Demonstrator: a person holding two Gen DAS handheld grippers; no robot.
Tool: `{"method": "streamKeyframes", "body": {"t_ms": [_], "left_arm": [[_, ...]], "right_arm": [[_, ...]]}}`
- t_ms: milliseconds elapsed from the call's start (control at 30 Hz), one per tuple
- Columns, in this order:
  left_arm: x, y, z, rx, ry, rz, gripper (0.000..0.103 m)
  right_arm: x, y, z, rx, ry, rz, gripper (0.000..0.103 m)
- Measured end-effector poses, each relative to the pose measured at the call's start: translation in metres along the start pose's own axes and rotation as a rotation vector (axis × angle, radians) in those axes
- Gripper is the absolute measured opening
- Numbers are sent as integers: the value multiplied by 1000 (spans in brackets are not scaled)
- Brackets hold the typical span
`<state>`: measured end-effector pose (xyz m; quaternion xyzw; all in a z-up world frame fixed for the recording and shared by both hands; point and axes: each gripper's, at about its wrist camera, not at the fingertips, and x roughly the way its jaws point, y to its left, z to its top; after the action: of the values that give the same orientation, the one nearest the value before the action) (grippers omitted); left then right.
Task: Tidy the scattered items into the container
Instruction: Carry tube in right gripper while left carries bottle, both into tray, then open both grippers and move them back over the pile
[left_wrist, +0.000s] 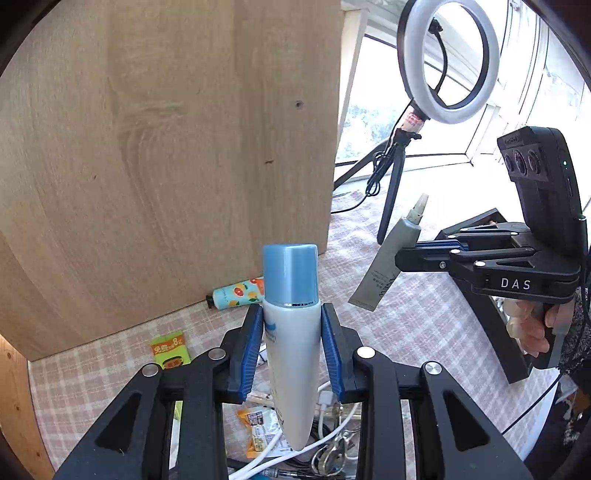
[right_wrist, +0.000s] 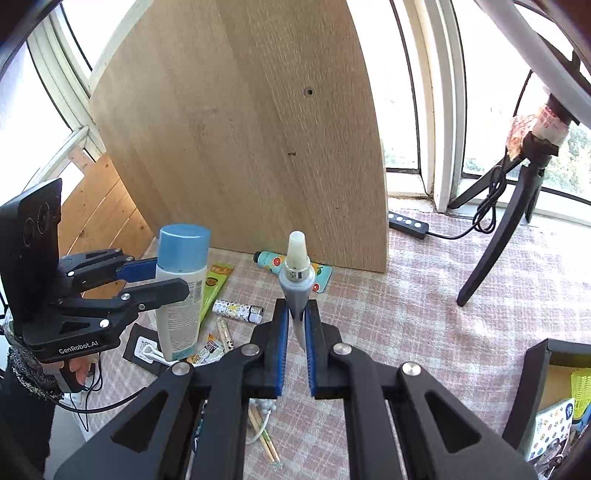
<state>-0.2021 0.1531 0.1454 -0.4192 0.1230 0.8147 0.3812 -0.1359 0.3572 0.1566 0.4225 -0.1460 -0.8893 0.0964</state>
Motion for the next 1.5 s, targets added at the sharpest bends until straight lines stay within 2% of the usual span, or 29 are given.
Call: {"method": "streamKeyframes", "body": {"t_ms": [200,333,467,600,700,867,900,967,1033,1067,1100,1200,1267,1367,1500], "left_arm": [[-13,-69,20,56,-64,-123,30],[-11,-131,32,97,-81,-234,30],[1,-191,35,133,-65,-348,30],[15,-246,35,157,-43,-426,30],[28,-280,40,154,-25,-472,30],[43,-323,48,137,-31,-466,30],[48,-328,49,120,-30,-447,30],[60,-341,48,129,-9,-363,32],[69,-347,47,139,13,-320,33],[69,-346,47,135,9,-315,33],[67,-345,47,128,3,-308,34],[57,-334,48,120,-18,-296,34],[47,-324,48,118,-33,-274,34],[34,-302,46,92,-44,-268,34],[15,-266,38,76,-66,-204,34]], "right_arm": [[-64,-26,-37,56,-70,-33,9],[-118,-68,-72,148,-88,-84,9],[-183,-112,-115,251,-91,-196,9],[-237,-149,-154,348,-103,-309,9],[-263,-173,-177,406,-109,-385,9],[-279,-208,-193,453,-72,-484,9],[-276,-214,-191,447,-57,-496,9],[-268,-223,-185,411,-27,-487,10],[-265,-229,-178,412,-36,-521,20],[-267,-231,-176,419,-56,-545,37],[-270,-233,-173,423,-80,-557,48],[-277,-232,-169,413,-132,-537,48],[-279,-231,-167,404,-141,-557,48],[-283,-236,-168,435,-152,-524,48],[-288,-234,-171,474,-188,-489,48]]}}
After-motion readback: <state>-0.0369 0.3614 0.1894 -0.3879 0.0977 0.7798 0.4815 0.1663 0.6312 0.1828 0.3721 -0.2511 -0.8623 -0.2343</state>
